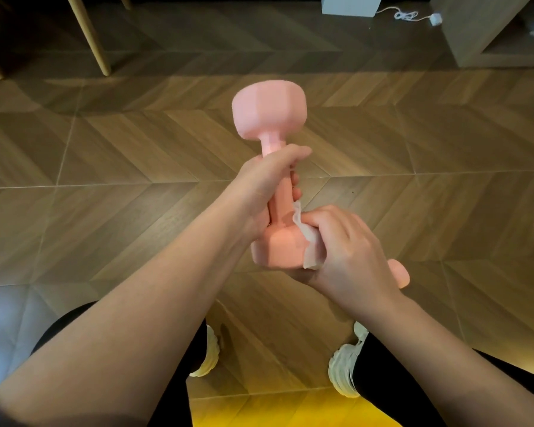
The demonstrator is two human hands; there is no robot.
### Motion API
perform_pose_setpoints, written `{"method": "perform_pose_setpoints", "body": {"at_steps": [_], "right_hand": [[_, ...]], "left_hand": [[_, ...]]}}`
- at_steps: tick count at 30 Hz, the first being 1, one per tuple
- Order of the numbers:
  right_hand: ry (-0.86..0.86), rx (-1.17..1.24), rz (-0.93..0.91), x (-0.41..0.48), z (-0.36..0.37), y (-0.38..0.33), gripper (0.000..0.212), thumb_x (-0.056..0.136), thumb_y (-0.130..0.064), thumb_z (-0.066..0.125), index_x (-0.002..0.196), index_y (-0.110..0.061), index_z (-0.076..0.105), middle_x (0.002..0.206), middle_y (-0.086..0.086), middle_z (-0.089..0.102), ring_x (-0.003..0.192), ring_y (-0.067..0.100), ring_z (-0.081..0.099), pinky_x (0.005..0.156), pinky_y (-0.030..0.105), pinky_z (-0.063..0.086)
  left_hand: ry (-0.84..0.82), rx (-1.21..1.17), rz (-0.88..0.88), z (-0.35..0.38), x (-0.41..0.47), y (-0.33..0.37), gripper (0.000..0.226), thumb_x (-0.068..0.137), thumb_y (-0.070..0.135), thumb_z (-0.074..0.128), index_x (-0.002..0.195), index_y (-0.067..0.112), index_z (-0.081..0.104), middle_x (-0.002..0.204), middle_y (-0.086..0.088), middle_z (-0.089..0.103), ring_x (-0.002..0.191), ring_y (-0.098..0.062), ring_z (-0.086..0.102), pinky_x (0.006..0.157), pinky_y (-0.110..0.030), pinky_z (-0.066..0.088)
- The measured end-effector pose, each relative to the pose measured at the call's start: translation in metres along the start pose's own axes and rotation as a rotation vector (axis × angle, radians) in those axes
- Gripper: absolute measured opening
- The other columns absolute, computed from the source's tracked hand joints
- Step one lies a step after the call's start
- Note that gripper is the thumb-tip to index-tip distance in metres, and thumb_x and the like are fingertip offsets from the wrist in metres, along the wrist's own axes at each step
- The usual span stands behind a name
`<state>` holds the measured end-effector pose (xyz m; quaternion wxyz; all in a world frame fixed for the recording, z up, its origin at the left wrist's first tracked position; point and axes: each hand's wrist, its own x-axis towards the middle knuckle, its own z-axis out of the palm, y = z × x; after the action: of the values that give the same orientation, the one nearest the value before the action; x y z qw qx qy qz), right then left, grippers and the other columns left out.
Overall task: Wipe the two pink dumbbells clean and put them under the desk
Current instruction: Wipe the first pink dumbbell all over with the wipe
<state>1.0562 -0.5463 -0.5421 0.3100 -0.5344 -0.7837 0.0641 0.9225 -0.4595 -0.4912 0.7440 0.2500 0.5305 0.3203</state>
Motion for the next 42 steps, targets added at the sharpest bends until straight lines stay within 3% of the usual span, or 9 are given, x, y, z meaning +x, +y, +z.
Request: {"method": "perform_pose_setpoints", "body": {"at_steps": [3,9,15,19,22,24,30,37,42], "right_hand": [[0.036,0.015,-0.011,0.003,0.000,-0.001,0.041,0.065,-0.025,0.087,0.093,-0.003,0.065,0.085,0.006,0.065,0.081,0.018,0.053,0.076,0.027,0.040],[-0.004,-0.005,0.013,0.002,-0.002,0.010,0.035,0.068,-0.018,0.082,0.096,-0.006,0.064,0.093,0.004,0.066,0.087,0.018,0.057,0.078,0.029,0.044],[0.024,0.040,-0.048,0.007,-0.003,-0.006,0.023,0.084,-0.025,0.061,0.088,-0.004,0.067,0.085,0.006,0.066,0.081,0.022,0.056,0.078,0.035,0.046],[0.042,0.061,-0.049,0.009,-0.003,-0.006,0.020,0.087,-0.015,0.051,0.084,-0.002,0.066,0.080,0.007,0.064,0.077,0.024,0.056,0.078,0.037,0.047],[-0.025,0.037,-0.054,0.005,-0.004,0.003,0.019,0.078,-0.016,0.067,0.091,-0.003,0.066,0.087,0.007,0.066,0.085,0.023,0.058,0.084,0.035,0.045],[-0.071,0.029,-0.050,0.004,-0.004,0.008,0.037,0.066,-0.015,0.081,0.097,-0.004,0.065,0.092,0.007,0.066,0.090,0.021,0.056,0.088,0.033,0.041],[-0.023,0.069,-0.103,0.004,0.000,-0.002,0.023,0.076,-0.019,0.074,0.089,-0.001,0.067,0.091,0.010,0.067,0.086,0.027,0.063,0.084,0.042,0.050],[-0.048,0.045,-0.101,0.002,-0.002,0.002,0.032,0.068,-0.018,0.080,0.091,-0.002,0.066,0.093,0.008,0.067,0.089,0.027,0.064,0.093,0.042,0.048],[-0.037,0.092,-0.054,0.007,-0.002,-0.002,0.039,0.063,-0.023,0.086,0.085,-0.001,0.062,0.082,0.007,0.060,0.079,0.021,0.053,0.081,0.024,0.039]], "left_hand": [[-0.072,-0.029,0.029,0.001,-0.002,0.005,0.029,0.089,0.025,0.062,0.069,0.020,0.042,0.049,0.005,0.035,0.040,-0.012,0.032,0.045,-0.022,0.032],[-0.058,-0.001,0.075,-0.006,0.003,0.008,0.021,0.070,0.021,0.074,0.080,0.015,0.056,0.067,0.001,0.051,0.058,-0.013,0.050,0.064,-0.030,0.043],[-0.035,0.017,0.060,-0.003,0.000,0.006,0.031,0.088,0.024,0.065,0.066,0.021,0.044,0.049,0.006,0.036,0.042,-0.011,0.031,0.043,-0.022,0.031],[-0.064,0.060,0.067,-0.001,-0.001,0.009,0.025,0.088,0.022,0.066,0.070,0.018,0.049,0.056,0.003,0.045,0.047,-0.012,0.040,0.048,-0.023,0.038],[-0.005,0.116,0.107,-0.001,0.002,0.007,0.013,0.086,0.016,0.069,0.086,0.015,0.056,0.074,0.001,0.053,0.061,-0.012,0.050,0.060,-0.030,0.045],[0.032,0.133,0.104,-0.001,0.004,0.004,0.021,0.081,0.018,0.073,0.093,0.016,0.056,0.080,0.001,0.053,0.064,-0.011,0.052,0.060,-0.029,0.045],[-0.002,0.021,0.118,0.002,0.000,0.005,0.026,0.089,0.015,0.067,0.069,0.021,0.052,0.047,0.007,0.038,0.041,-0.009,0.034,0.046,-0.025,0.031],[0.028,0.057,0.060,0.000,0.003,0.009,0.023,0.085,0.019,0.071,0.070,0.018,0.053,0.057,0.002,0.047,0.048,-0.012,0.043,0.051,-0.026,0.039],[-0.058,0.033,0.050,0.002,-0.003,0.013,0.031,0.091,0.022,0.057,0.067,0.019,0.039,0.047,0.004,0.033,0.042,-0.012,0.030,0.045,-0.022,0.027]]}}
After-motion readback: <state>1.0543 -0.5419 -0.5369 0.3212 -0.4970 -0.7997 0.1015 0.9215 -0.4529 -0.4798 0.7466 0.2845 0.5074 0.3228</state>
